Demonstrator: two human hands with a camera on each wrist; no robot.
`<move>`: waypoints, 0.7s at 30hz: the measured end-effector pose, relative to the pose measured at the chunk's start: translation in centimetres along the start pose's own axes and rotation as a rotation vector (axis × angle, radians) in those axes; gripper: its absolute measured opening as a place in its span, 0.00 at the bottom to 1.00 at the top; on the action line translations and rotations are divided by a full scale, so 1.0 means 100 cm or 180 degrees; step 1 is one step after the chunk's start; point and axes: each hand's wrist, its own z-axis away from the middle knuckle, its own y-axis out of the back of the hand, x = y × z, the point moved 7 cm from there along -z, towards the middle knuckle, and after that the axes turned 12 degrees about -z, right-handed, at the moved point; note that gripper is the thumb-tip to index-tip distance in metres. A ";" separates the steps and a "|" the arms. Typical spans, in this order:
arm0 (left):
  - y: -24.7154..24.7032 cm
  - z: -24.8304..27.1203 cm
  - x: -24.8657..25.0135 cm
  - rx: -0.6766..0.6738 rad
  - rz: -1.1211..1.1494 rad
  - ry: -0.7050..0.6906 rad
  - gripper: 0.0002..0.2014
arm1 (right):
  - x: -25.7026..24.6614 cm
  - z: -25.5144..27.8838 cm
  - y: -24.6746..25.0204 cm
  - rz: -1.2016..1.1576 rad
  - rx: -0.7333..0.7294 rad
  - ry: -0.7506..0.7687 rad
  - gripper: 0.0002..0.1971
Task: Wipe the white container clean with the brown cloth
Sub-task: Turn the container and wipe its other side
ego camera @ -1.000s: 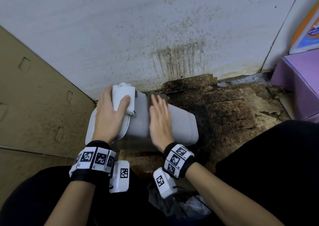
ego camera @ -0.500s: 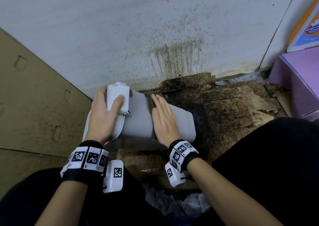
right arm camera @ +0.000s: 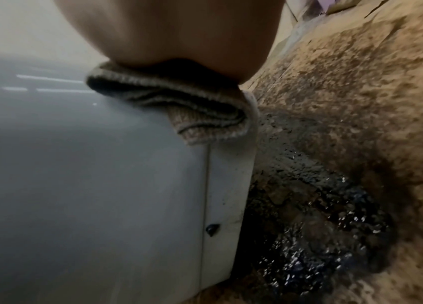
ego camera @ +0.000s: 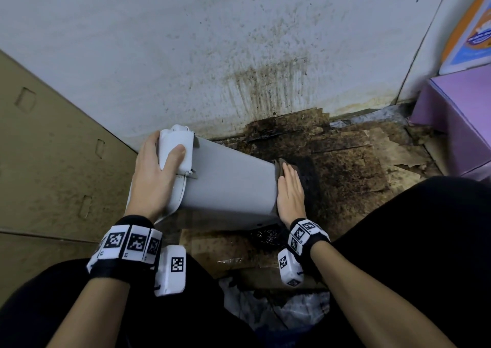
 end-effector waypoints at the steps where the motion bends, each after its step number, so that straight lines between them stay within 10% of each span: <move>1: 0.000 0.000 0.000 -0.0004 -0.0006 -0.0015 0.42 | -0.002 0.001 0.000 -0.0008 0.0034 0.0000 0.25; 13: -0.002 0.000 0.005 0.0016 -0.0092 -0.0101 0.45 | -0.152 0.053 -0.082 -0.0208 -0.0648 0.1188 0.30; 21: -0.001 0.000 0.001 0.0013 0.0018 -0.0009 0.45 | -0.141 0.053 -0.072 0.0233 -0.0584 0.1535 0.26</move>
